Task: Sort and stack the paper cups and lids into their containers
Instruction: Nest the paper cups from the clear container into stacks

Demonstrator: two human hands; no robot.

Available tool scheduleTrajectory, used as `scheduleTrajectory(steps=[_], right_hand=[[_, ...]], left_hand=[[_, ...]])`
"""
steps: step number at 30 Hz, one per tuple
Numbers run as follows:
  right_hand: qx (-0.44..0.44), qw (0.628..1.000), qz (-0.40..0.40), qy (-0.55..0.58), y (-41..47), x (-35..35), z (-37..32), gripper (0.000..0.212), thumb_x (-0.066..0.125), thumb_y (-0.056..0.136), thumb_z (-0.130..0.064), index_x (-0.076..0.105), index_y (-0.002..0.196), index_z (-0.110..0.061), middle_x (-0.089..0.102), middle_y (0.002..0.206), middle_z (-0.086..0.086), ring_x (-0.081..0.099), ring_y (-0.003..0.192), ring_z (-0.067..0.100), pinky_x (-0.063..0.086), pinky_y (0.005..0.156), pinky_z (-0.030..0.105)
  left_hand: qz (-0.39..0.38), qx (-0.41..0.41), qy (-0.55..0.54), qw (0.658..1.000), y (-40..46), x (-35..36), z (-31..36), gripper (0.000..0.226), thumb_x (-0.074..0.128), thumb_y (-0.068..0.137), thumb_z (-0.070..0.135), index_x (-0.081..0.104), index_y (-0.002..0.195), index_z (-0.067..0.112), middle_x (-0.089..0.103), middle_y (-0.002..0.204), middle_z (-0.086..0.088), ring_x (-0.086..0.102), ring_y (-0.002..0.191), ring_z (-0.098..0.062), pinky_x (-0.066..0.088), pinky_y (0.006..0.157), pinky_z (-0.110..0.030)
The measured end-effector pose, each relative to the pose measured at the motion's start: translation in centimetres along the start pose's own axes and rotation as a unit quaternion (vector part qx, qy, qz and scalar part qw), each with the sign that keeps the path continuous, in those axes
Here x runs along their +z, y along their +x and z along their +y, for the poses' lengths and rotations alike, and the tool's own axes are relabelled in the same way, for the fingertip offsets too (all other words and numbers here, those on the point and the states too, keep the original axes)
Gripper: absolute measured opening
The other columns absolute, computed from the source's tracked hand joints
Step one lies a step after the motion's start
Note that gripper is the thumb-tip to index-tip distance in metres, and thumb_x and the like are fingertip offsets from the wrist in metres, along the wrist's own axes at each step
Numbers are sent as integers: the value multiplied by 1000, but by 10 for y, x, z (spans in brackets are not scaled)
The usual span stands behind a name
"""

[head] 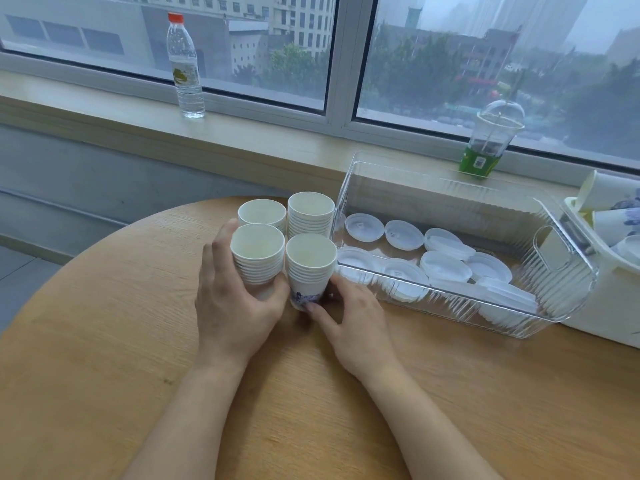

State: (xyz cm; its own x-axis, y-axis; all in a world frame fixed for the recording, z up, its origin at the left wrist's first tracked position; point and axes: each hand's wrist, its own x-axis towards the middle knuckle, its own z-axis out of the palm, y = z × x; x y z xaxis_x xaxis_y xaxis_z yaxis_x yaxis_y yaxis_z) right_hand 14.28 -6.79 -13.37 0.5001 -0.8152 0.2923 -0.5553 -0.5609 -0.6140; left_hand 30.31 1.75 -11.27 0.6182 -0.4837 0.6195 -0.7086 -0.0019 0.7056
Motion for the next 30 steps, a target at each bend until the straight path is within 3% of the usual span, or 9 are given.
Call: scheduleTrajectory(steps=[7,11,16,21,23,26,30], right_hand=[[0,998,-6,57,-3,-8,5,38,79,87,-43,66,123,-36,69,108,-20,61,105,2,49,95,25],[5,998,-9,68,-4,-9,5,44,80,86,-43,65,126,-38,68,111,-21,61,107,0,48,97,23],[12,996,-11,89,-7,-15,2,49,81,87,-40,64,132,-32,69,117,-19,62,111,-1,48,101,23],[5,996,-20,91,-19,-35,2,59,83,88,-36,61,141,-25,68,130,-16,59,118,-2,46,107,23],[13,996,-11,86,-26,-54,8,60,81,89,-41,59,144,-26,65,135,-17,55,123,-5,43,109,19],[24,996,15,88,-39,-88,17,61,81,89,-41,59,144,-28,66,135,-17,56,125,-4,43,108,17],[22,996,56,72,-60,-139,28,56,80,90,-40,59,141,-30,65,132,-18,58,123,-1,48,107,27]], left_hand=[[-14,16,-8,1000,3,9,-4,93,79,67,30,43,150,11,54,134,-6,51,123,-20,41,99,-25],[-4,19,-13,1000,4,5,-4,92,77,68,28,43,151,10,53,137,-7,51,127,-23,46,105,-34],[-14,24,-12,1000,1,-5,-5,85,71,75,37,44,151,10,51,139,-7,47,124,-13,50,98,-48],[7,40,60,997,-1,-10,3,74,67,87,44,46,149,8,52,141,-16,47,128,-35,38,112,-48],[24,69,101,992,3,-11,13,69,66,90,43,50,147,8,53,144,-17,47,127,-39,33,109,-43],[33,129,139,981,5,-12,36,59,67,92,39,56,142,9,54,143,-17,50,126,-42,35,100,-47],[-7,179,103,978,-3,2,83,52,68,90,32,63,135,5,58,137,-17,53,124,-42,37,102,-48]])
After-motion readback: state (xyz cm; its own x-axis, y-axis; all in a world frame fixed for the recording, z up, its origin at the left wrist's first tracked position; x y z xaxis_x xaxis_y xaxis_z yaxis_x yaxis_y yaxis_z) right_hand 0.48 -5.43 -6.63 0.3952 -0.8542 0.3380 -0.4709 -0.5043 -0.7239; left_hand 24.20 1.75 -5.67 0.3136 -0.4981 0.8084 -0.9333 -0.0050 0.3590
